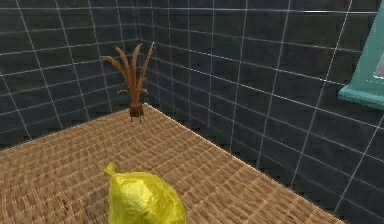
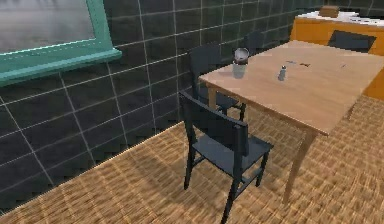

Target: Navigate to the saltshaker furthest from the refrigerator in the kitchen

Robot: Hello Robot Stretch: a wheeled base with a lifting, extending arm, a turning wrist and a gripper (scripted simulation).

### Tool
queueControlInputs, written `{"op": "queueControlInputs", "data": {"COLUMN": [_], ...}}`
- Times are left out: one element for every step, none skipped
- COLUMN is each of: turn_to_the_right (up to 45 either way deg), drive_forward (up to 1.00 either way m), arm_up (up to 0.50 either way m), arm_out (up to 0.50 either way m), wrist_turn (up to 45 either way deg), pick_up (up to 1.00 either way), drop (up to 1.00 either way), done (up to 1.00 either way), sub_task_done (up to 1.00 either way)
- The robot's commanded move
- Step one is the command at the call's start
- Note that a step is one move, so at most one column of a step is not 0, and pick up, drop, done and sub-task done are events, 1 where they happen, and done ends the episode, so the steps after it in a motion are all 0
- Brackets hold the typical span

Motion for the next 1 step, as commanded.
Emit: {"op": "queueControlInputs", "data": {"turn_to_the_right": [0.0], "drive_forward": [0.2], "arm_up": [0.0], "arm_out": [0.0], "wrist_turn": [0.0], "pick_up": [0.0], "drop": [0.0], "done": [0.0], "sub_task_done": [0.0]}}
